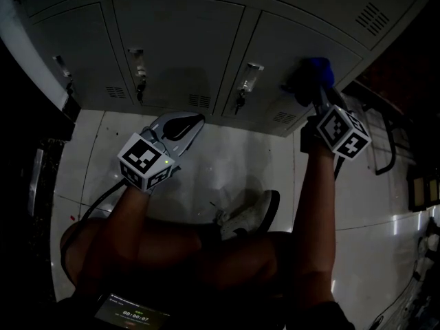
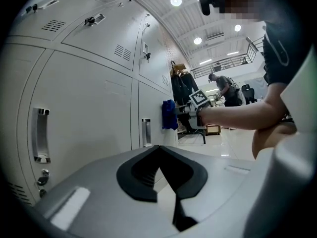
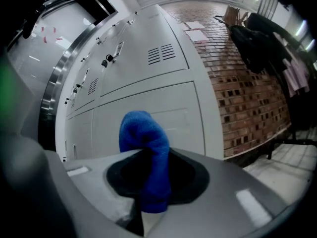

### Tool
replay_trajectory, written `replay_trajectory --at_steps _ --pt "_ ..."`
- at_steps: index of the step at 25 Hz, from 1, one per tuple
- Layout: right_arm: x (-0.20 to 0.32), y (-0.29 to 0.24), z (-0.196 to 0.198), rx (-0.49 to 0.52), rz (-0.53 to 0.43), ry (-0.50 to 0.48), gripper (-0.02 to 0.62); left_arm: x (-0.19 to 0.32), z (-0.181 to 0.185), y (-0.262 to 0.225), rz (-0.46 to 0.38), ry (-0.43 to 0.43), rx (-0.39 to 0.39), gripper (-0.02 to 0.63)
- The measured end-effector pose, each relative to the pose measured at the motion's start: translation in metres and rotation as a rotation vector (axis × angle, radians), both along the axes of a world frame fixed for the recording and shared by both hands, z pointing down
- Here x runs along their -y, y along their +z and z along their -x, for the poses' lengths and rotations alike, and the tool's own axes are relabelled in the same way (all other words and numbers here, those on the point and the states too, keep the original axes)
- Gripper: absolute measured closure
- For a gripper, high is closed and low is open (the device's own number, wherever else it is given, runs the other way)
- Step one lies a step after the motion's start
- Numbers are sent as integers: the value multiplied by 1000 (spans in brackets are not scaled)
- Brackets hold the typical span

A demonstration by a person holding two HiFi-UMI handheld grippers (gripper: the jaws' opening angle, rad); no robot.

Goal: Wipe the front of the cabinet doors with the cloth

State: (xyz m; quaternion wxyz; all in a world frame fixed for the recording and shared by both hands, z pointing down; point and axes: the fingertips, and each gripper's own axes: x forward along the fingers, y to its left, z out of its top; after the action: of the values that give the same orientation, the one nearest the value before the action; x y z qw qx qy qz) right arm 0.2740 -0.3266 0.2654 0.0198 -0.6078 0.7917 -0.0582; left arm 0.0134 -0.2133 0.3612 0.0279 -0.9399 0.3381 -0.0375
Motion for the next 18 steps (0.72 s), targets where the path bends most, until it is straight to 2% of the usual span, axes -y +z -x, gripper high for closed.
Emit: replay_trajectory --at_steps 5,11,15,18 --pt "-2 0 -45 11 2 107 515 -4 -4 1 -4 13 5 601" --pt "-4 5 -82 -4 17 193 515 -7 -7 -2 3 28 -29 601" --pt "-7 4 -80 3 13 192 515 -8 -5 -6 6 18 -43 601" --pt "-9 4 -60 -20 12 147 515 -6 -3 -8 5 11 -49 601"
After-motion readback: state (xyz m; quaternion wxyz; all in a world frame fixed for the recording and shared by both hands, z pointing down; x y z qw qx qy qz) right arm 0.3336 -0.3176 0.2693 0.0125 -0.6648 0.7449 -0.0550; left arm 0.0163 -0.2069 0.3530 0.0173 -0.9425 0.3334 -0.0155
